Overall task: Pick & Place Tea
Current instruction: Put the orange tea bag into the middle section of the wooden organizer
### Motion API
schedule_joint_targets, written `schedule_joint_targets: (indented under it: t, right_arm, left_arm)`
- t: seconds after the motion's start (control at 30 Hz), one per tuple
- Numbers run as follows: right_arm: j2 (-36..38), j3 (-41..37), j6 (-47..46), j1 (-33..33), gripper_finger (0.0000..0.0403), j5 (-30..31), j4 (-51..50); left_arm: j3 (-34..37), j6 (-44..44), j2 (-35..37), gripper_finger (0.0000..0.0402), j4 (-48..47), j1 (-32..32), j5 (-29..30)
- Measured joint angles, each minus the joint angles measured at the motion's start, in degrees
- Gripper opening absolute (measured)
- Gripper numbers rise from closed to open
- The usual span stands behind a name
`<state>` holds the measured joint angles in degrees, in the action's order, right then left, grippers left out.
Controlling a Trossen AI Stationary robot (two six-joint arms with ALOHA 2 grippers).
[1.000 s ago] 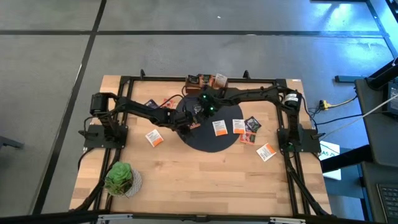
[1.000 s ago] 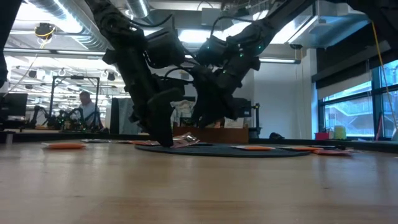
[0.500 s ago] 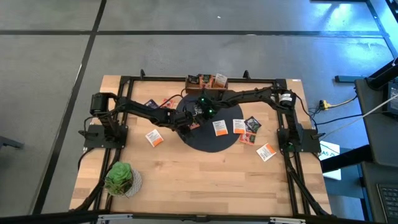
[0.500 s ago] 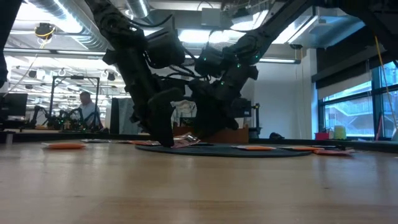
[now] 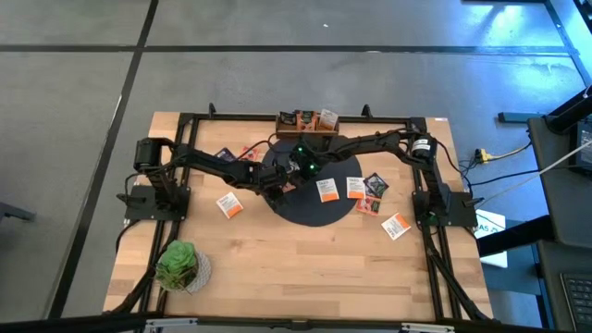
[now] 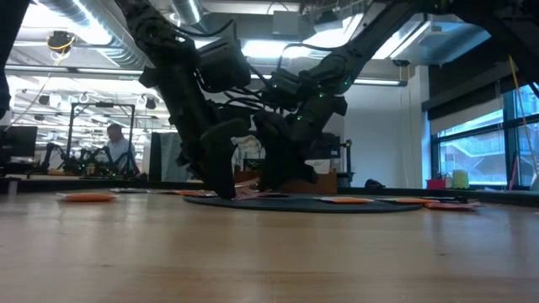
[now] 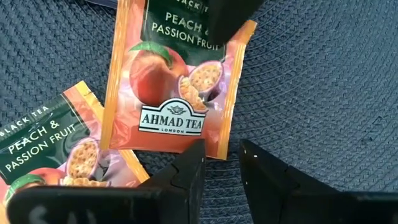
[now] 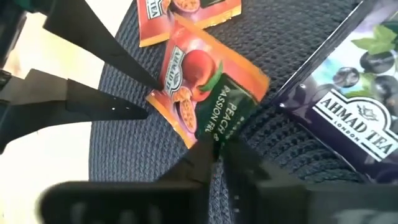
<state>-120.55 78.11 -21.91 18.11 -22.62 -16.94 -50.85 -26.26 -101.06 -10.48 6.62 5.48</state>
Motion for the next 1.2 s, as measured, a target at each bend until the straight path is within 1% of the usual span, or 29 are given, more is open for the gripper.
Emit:
schedule_joint_targets:
  t: [0.07, 0.1, 0.23, 0.33, 0.5, 0.57, 0.63, 0.7, 0.8, 0.93, 1.03, 1.1, 1.2]
  right_arm:
    - [0.00, 0.00, 1.15, 0.00, 0.0014, -0.05, 0.03]
    - [0.00, -0.02, 1.55, 0.00, 0.0009, -0.05, 0.01]
    - [0.69, -0.03, 3.09, 0.18, 0.0008, -1.04, -0.55]
    - [3.24, -0.04, 4.68, 1.23, 0.0005, -1.15, -1.54]
    - [9.30, -0.02, 9.58, 5.77, 0.0004, -0.80, -2.92]
    - [11.77, 0.89, 13.62, 8.26, 0.0004, 0.07, -6.20]
    - [13.02, 4.36, 18.75, 10.64, 0.0003, 3.31, -12.70]
    - [13.29, 9.64, 24.20, 12.52, 0.0002, 8.71, -21.38]
    - [13.01, 17.47, 30.90, 14.27, 0.0002, 16.53, -28.49]
    - [10.99, 25.97, 37.64, 15.95, 0.0002, 20.80, -32.43]
    - [8.92, 30.20, 42.79, 16.96, 0.0002, 24.42, -34.65]
    - [7.79, 31.17, 45.08, 17.38, 0.0001, 25.89, -34.90]
    - [5.69, 31.26, 47.18, 17.79, 0.0001, 25.69, -35.93]
  left_arm:
    - [0.00, 0.01, 0.00, 0.0095, 0.05, -0.01, -0.01]
    - [0.00, 0.00, 0.00, 0.0095, 0.06, -0.01, -0.01]
    - [0.11, 0.47, 0.87, 0.0095, -0.44, 0.19, -0.64]
    - [0.22, 0.57, 3.34, 0.0095, -0.53, 0.29, -1.12]
    - [0.17, 4.71, 9.02, 0.0095, -0.52, 1.02, -0.83]
    - [0.11, 6.18, 10.89, 0.0095, -0.22, 1.41, -0.81]
    - [0.09, 7.16, 12.39, 0.0095, -0.58, 2.17, -0.67]
    - [0.09, 8.12, 13.20, 0.0095, -0.44, 2.98, -0.42]
    - [0.09, 9.07, 13.57, 0.0095, -0.53, 4.32, -0.44]
    - [0.09, 9.35, 13.38, 0.0095, -0.78, 6.14, -0.48]
    - [0.09, 10.10, 13.35, 0.0095, -1.33, 6.80, -0.50]
    - [0.09, 10.55, 13.35, 0.0095, -1.75, 7.03, -0.57]
    - [0.07, 10.61, 13.35, 0.0095, -1.79, 7.09, -0.55]
